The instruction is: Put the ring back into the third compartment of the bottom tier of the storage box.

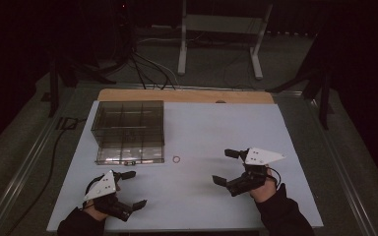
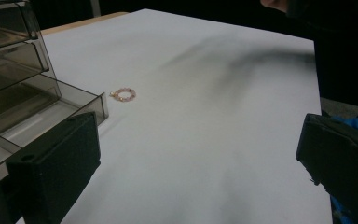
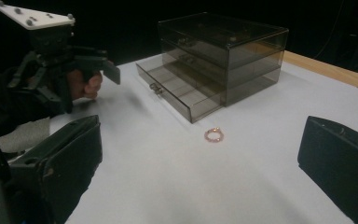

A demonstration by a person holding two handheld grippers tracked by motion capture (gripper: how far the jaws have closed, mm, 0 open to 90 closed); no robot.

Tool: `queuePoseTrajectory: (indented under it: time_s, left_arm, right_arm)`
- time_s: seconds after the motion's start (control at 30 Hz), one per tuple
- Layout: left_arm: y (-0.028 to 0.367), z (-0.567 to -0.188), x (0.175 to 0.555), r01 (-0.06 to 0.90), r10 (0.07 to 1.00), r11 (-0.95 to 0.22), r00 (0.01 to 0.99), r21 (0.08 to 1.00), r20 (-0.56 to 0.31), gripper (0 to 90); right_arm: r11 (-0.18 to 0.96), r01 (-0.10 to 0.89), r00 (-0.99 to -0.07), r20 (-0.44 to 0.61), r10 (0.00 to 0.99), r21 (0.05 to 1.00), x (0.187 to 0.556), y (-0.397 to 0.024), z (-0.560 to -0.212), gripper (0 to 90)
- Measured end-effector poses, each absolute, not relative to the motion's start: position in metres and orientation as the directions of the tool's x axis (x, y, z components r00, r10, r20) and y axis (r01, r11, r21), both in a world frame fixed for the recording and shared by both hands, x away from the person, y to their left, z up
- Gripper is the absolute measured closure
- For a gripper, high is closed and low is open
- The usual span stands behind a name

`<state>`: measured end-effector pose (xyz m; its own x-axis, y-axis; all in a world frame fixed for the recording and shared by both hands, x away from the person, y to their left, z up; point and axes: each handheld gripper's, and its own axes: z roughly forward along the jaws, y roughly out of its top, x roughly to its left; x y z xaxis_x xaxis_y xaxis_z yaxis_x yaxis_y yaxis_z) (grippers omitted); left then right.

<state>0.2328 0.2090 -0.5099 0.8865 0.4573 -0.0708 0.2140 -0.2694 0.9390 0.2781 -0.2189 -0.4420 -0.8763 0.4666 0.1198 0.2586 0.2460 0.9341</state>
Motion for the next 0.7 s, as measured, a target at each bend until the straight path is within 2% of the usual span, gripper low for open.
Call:
queuePoseTrajectory:
  time_s: [0.7]
  left_arm:
    - [0.209, -0.510, 0.233, 0.214, 0.456, -0.273, 0.887, 0.938, -0.069, 0.6]
  right_arm:
    - [0.272, 0.293, -0.874, 0.142, 0.464, 0.917, 0.315, -0.185, -0.451, 0.0]
